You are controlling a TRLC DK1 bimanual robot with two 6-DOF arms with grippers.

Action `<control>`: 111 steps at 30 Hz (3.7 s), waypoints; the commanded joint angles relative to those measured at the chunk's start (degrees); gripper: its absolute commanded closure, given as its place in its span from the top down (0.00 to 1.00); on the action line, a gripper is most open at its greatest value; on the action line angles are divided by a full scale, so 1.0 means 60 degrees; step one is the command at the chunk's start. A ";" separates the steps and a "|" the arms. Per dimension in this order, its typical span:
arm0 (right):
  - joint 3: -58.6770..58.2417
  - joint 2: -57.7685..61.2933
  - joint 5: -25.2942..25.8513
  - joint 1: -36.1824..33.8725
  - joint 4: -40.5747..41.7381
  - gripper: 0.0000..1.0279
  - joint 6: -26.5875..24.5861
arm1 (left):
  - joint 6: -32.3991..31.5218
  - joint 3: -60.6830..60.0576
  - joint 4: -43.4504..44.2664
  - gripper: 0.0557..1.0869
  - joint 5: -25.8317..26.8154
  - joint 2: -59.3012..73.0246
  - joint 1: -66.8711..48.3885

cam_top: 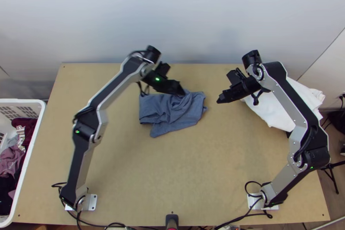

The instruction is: Fold the t-shirt

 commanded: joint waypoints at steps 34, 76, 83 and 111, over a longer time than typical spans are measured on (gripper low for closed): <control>0.5509 0.5872 -0.0505 0.3759 0.0679 0.03 0.1137 | 0.1783 -0.6501 0.1836 0.04 -0.2399 -0.1899 0.1055; 0.3385 0.3484 0.1033 0.3115 0.1953 0.03 0.1210 | 0.2267 -0.6823 0.1675 0.04 -0.2414 -0.2178 0.0952; 0.4615 0.4949 0.1033 0.3876 0.1938 0.03 0.1459 | 0.2237 -0.6897 0.1704 0.04 -0.2399 -0.2192 0.1011; 0.0455 0.2195 0.2322 0.0463 0.3374 0.03 0.0800 | 0.2164 -0.6999 0.1733 0.04 -0.2399 -0.2222 0.0850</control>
